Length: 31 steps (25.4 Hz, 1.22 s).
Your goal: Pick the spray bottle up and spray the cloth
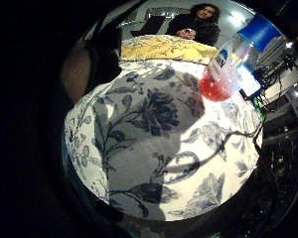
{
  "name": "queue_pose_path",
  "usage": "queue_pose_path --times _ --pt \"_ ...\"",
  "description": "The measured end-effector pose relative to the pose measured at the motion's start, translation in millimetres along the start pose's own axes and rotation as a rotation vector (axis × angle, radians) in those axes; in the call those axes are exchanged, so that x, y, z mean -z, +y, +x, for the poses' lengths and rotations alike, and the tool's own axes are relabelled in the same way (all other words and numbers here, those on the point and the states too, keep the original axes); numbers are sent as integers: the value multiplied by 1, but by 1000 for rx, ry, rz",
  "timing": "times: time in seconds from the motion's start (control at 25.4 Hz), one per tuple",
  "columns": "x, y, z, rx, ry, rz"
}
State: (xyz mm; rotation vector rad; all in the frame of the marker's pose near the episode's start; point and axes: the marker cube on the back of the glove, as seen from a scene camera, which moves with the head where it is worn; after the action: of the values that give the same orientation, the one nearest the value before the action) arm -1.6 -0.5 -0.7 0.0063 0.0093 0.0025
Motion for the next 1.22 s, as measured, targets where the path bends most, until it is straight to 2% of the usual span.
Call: queue_pose_path --times 0.75,0.9,1.22 --pt "13 -15 16 -43 36 22" --pt "24 -11 38 -170 -59 80" --pt "46 -12 110 -473 -463 187"
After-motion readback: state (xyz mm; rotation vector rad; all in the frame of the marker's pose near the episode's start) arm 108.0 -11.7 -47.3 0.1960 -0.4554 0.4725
